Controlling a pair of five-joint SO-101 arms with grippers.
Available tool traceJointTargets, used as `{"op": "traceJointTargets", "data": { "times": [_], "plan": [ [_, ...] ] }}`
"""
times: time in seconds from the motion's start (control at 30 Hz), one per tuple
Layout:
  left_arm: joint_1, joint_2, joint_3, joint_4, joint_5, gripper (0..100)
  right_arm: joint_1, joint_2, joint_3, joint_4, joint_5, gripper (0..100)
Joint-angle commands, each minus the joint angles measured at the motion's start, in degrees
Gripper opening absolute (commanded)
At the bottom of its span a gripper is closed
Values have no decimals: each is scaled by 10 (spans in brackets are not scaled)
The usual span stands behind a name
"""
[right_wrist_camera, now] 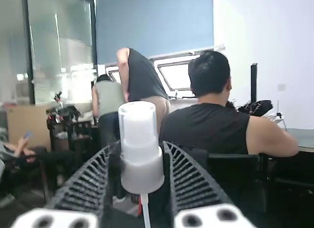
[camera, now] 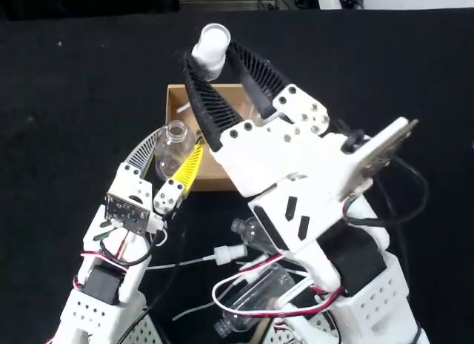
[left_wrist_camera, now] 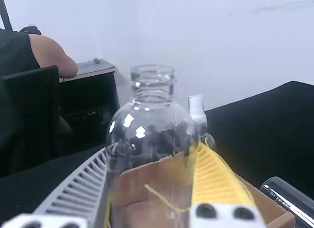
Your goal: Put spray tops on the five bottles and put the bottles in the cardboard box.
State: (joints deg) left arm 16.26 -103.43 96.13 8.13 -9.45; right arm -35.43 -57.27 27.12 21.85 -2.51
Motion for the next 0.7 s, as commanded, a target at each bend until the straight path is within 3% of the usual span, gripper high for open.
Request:
{"op": "traceJointTargets", "data": {
  "times": [0.0, 0.67],
  "plan": [
    [10, -5, 13, -15, 6, 30, -39, -9, -4, 6, 25, 11],
    [7, -5, 13, -15, 6, 30, -61, -8, 21, 42, 45, 11]
  ]
}}
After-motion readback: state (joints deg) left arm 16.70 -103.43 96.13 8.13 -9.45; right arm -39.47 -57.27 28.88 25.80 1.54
